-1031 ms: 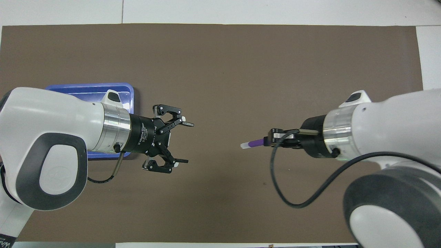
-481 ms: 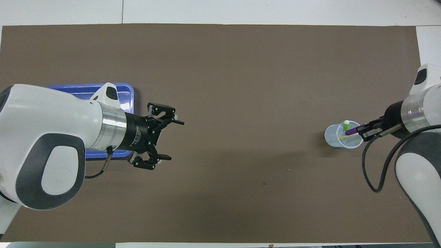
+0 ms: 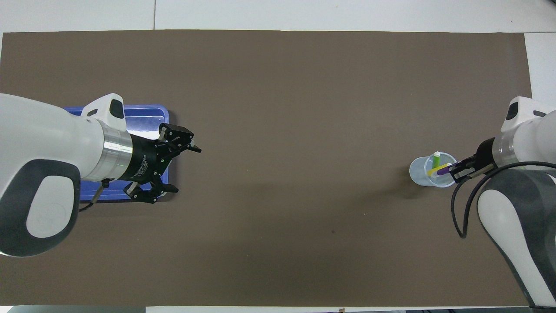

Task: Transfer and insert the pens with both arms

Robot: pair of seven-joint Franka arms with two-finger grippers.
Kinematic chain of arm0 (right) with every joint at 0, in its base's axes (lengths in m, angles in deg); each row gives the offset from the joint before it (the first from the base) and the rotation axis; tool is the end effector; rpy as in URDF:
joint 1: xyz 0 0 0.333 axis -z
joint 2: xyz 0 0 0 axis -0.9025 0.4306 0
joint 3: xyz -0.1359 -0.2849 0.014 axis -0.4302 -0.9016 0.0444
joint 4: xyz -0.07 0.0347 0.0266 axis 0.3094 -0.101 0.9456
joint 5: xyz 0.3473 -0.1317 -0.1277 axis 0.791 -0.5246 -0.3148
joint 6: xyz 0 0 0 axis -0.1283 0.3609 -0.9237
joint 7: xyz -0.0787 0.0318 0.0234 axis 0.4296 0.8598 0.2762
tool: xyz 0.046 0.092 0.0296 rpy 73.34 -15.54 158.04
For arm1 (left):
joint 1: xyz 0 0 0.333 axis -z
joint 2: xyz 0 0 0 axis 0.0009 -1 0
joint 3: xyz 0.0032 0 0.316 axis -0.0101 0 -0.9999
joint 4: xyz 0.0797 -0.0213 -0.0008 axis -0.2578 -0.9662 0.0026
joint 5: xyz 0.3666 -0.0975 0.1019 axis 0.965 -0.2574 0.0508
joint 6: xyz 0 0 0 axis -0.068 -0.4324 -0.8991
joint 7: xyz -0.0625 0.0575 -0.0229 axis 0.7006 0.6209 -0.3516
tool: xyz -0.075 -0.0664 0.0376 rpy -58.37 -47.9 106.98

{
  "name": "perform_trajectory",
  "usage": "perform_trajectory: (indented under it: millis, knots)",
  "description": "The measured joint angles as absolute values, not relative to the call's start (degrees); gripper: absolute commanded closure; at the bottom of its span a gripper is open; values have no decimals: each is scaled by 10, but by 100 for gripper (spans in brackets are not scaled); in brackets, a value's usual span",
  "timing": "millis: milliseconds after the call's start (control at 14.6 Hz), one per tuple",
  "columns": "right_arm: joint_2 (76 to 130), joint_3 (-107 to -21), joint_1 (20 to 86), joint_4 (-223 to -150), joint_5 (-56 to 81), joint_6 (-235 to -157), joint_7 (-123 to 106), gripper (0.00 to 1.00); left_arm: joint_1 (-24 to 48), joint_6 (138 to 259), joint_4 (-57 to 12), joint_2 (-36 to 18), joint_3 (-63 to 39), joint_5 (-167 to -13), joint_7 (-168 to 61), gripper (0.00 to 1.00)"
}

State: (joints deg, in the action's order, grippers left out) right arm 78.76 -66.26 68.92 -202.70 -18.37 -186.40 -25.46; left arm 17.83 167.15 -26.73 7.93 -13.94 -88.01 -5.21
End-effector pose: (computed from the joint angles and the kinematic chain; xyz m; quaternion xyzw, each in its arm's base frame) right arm 0.5044 0.0055 0.4867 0.9745 0.2227 -0.0273 0.0014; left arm 0.4871 -0.1990 0.5319 0.8838 0.4250 -0.1211 0.1537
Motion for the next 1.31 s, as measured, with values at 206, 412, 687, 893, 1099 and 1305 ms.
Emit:
perform_trajectory:
  millis: [206,412,687,893,1099,1305]
  knots:
    - [798,-663,702,-2031,-184,-1878,-268,100,135,1625,-243,79,-141,-863,-123,0]
    - [806,-662,704,-2039,-184,-1885,-269,0,104,1594,-220,79,-142,-813,-182,0]
    - [803,-662,712,-2031,-184,-1887,-269,0,91,1542,-183,79,-144,-730,-321,0]
    - [793,-663,721,-1980,-185,-1863,-269,0,85,1472,-131,70,-166,-701,-474,0]
    - [785,-663,726,-1896,-185,-1755,-251,0,84,1425,-92,52,-183,-665,-606,0]
    - [784,-659,725,-1853,-191,-1688,-190,0,84,1421,-90,42,-183,-656,-684,0]
